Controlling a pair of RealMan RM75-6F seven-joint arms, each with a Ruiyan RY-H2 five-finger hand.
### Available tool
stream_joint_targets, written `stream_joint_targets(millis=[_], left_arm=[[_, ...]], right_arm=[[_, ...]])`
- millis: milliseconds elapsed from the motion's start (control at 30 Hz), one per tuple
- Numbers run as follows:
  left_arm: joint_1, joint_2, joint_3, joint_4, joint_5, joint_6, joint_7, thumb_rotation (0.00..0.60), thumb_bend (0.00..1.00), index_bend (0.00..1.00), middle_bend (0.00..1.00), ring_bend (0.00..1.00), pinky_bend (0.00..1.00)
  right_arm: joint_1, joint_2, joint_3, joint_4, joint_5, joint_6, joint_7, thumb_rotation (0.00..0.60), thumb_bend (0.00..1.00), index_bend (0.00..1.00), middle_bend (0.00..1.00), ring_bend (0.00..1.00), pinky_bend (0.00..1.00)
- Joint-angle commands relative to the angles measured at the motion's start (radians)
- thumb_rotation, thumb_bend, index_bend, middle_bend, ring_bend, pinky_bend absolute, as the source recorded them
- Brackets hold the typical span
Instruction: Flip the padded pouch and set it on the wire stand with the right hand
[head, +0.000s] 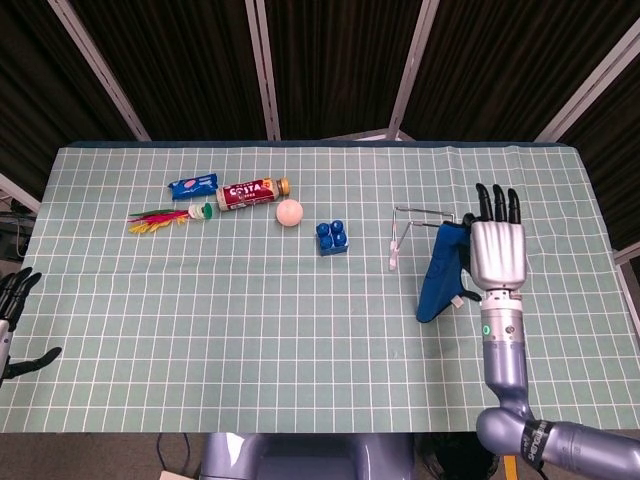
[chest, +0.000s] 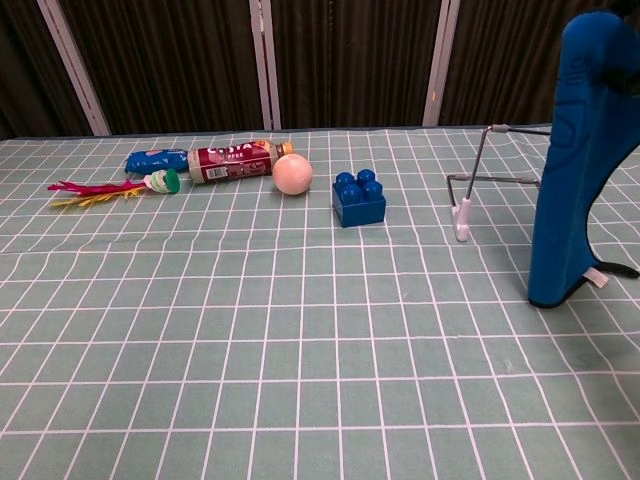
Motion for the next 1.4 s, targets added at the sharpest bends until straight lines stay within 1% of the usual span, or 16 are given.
stream_joint_targets(millis=[33, 200, 300, 467, 733, 1033, 1400], left_arm=[[-0.001, -0.001, -0.002, 0.009, -0.009, -0.007, -0.005, 0.6, 0.0, 0.0, 0.0, 0.0, 0.0], [-0.002, -0.005, -0.007, 0.021, -0.027, -0.016, -0.009, 0.6, 0.0, 0.0, 0.0, 0.0, 0.0], [-0.003, -0.008, -0.009, 0.023, -0.033, -0.019, -0.006, 0.6, 0.0, 0.0, 0.0, 0.0, 0.0], [-0.01, -0.014, -0.013, 0.027, -0.046, -0.034, 0.007, 0.6, 0.0, 0.0, 0.0, 0.0, 0.0], [-0.024, -0.027, -0.022, 0.037, -0.075, -0.067, 0.025, 0.6, 0.0, 0.0, 0.0, 0.0, 0.0], [-0.03, -0.035, -0.028, 0.044, -0.097, -0.084, 0.041, 0.6, 0.0, 0.0, 0.0, 0.0, 0.0], [-0.037, -0.045, -0.03, 0.048, -0.111, -0.099, 0.063, 0.6, 0.0, 0.0, 0.0, 0.0, 0.0]], right_arm=[[0.05, -0.049, 0.059, 0.067, 0.082, -0.007, -0.036, 0.6, 0.53, 0.72, 0.07, 0.0, 0.0], [0.097, -0.08, 0.109, 0.139, 0.155, -0.02, -0.048, 0.6, 0.53, 0.72, 0.07, 0.0, 0.0], [0.122, -0.098, 0.123, 0.177, 0.179, -0.024, -0.058, 0.6, 0.53, 0.72, 0.07, 0.0, 0.0], [0.16, -0.128, 0.133, 0.246, 0.205, -0.036, -0.065, 0.6, 0.53, 0.72, 0.07, 0.0, 0.0], [0.21, -0.163, 0.158, 0.312, 0.235, -0.054, -0.053, 0.6, 0.53, 0.72, 0.07, 0.0, 0.0], [0.242, -0.187, 0.163, 0.404, 0.277, -0.081, -0.057, 0.6, 0.53, 0.72, 0.07, 0.0, 0.0], [0.271, -0.196, 0.187, 0.457, 0.301, -0.109, -0.029, 0.6, 0.53, 0.72, 0.07, 0.0, 0.0]])
